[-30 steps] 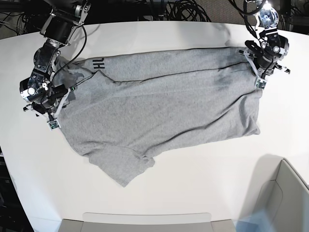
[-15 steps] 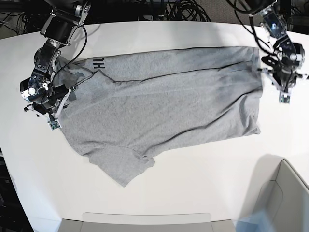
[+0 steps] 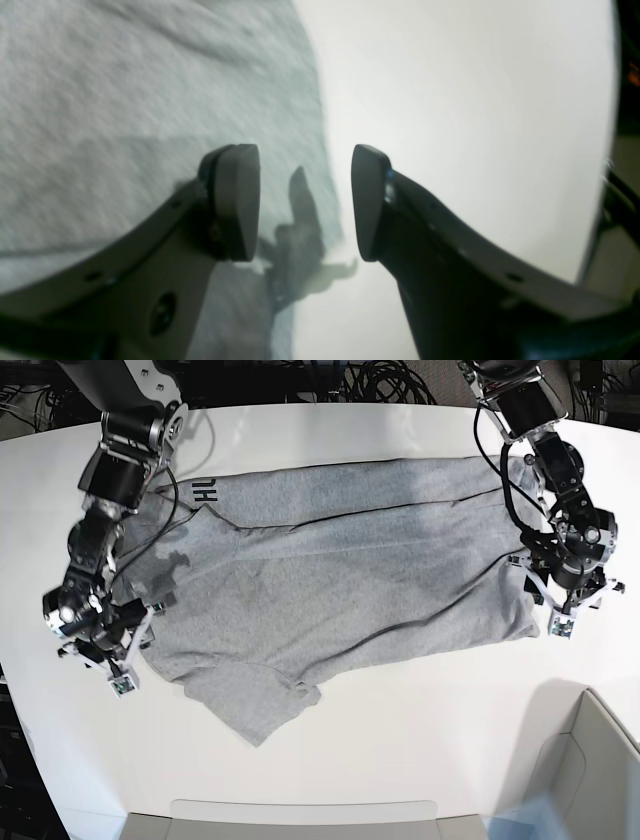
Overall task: Fold the T-shirt properly
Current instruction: 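Move both grippers to the hem corners of the shirt and grasp them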
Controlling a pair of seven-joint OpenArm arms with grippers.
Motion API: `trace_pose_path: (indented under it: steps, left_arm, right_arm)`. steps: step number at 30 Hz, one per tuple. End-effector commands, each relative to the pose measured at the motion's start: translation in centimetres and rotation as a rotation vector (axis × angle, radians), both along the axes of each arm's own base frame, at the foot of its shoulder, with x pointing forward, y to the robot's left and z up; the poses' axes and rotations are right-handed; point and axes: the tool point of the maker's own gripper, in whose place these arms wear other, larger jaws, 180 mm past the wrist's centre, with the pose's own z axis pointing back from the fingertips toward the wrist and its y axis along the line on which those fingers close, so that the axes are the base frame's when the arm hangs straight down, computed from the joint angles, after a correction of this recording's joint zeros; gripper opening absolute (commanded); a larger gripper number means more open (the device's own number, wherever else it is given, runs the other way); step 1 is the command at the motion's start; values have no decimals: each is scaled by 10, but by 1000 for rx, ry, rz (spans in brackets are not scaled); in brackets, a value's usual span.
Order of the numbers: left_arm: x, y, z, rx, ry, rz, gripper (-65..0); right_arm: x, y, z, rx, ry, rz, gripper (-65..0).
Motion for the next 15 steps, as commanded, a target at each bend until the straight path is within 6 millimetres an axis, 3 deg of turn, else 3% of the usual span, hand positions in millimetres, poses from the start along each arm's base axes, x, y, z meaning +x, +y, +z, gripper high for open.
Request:
trace_pose_path:
  steps: [1,4,8,12,15]
  left_arm:
    - [7,2,13,17,-39,-4,-338]
    - [5,1,10,15,-30,-4,-338]
    - [3,4,10,14,-29,3,-338]
    - [3,4,10,14,-30,5,-338]
    - [3,4,10,14,-30,5,-338]
  right_arm:
    - [21,5,20,19,-69,33,-358]
    - [31,19,-2,109,-44,50,-358]
    - [31,11,-30,170,-28,-76,-358]
    - [5,-2,-53,147,20,-99,-358]
    - [-25,-14,-68,99,58,-111,-358]
